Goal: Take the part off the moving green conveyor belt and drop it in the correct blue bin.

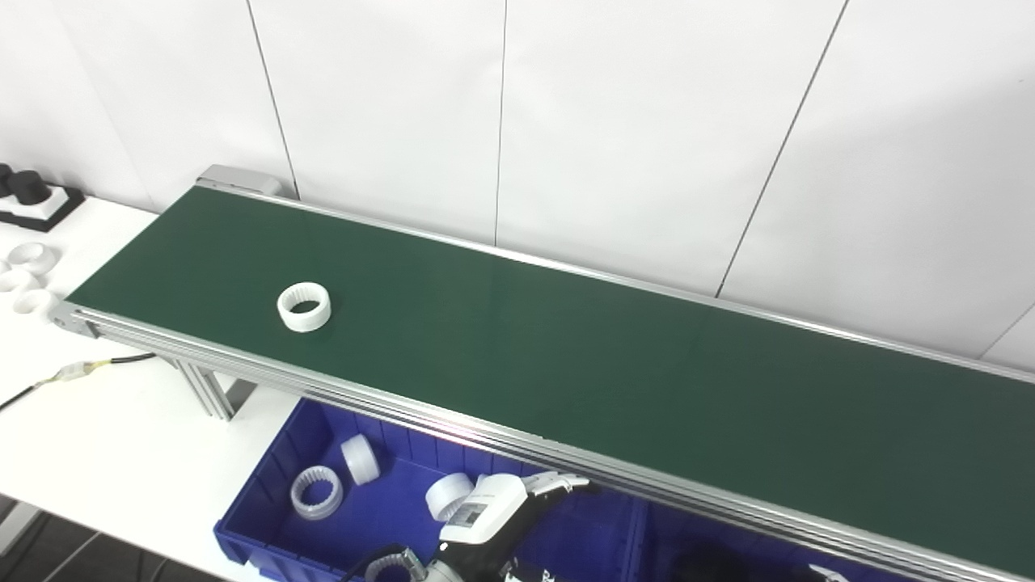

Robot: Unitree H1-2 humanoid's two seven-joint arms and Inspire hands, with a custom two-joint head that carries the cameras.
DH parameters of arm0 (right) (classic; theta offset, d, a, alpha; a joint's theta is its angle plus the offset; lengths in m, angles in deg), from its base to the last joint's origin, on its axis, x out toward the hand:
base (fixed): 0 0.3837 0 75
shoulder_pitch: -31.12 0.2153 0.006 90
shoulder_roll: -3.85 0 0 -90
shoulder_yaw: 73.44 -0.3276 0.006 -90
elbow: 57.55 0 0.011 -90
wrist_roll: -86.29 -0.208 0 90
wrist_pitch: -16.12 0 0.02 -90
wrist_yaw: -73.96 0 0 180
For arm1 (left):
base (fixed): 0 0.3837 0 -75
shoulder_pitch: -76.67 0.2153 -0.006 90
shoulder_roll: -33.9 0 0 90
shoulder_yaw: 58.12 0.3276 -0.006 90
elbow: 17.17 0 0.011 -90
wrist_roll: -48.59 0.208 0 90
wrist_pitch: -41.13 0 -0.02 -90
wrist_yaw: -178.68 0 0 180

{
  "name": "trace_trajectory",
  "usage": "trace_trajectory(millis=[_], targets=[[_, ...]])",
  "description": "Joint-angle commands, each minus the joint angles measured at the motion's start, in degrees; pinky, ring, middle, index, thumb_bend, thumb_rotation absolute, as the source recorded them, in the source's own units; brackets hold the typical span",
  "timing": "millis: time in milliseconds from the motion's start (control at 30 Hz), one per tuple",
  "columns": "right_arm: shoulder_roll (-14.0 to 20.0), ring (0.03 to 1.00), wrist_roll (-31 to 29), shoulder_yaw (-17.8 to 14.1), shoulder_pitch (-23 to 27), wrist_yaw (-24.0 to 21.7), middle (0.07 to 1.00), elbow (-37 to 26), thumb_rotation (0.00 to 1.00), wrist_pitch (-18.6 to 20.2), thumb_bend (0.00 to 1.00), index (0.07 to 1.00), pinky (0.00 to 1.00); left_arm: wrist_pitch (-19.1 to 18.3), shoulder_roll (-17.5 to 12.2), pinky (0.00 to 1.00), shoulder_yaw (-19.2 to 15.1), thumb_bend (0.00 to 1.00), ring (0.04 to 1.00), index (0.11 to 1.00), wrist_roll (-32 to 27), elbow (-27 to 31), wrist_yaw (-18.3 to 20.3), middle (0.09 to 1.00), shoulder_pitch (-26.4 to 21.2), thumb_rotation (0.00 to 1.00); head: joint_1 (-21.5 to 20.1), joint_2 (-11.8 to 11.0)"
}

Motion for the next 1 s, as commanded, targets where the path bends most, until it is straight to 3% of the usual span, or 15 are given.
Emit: trace_trajectory(millis=[0,167,600,967], targets=[[1.0,0.676,0.2,-0.1,1.2,1.7,0.693,0.0,0.22,-2.8,0.76,0.808,0.63,2.5,1.4,0.83,-0.3,0.82,0.882,0.835,-1.3,3.5,-2.0,0.863,-0.6,0.4,0.0,-0.1],[0.9,0.679,-0.1,0.0,1.7,2.3,0.696,1.1,0.2,-3.0,0.77,0.808,0.64,3.6,3.1,0.76,-0.8,0.83,0.858,0.834,-1.6,6.1,-2.9,0.852,-1.4,0.41,-0.2,-0.3],[1.0,0.681,0.0,0.4,2.3,2.2,0.694,1.4,0.23,-2.5,0.75,0.812,0.65,3.2,5.5,0.79,-2.3,0.82,0.871,0.835,-3.5,9.1,-2.4,0.861,-5.3,0.39,-0.4,-0.6],[0.7,0.674,0.3,0.6,2.6,2.3,0.692,1.8,0.23,-1.9,0.76,0.811,0.64,1.5,4.8,0.8,-5.5,0.8,0.872,0.846,-1.3,8.1,-2.5,0.867,-8.6,0.45,-0.5,-0.7]])
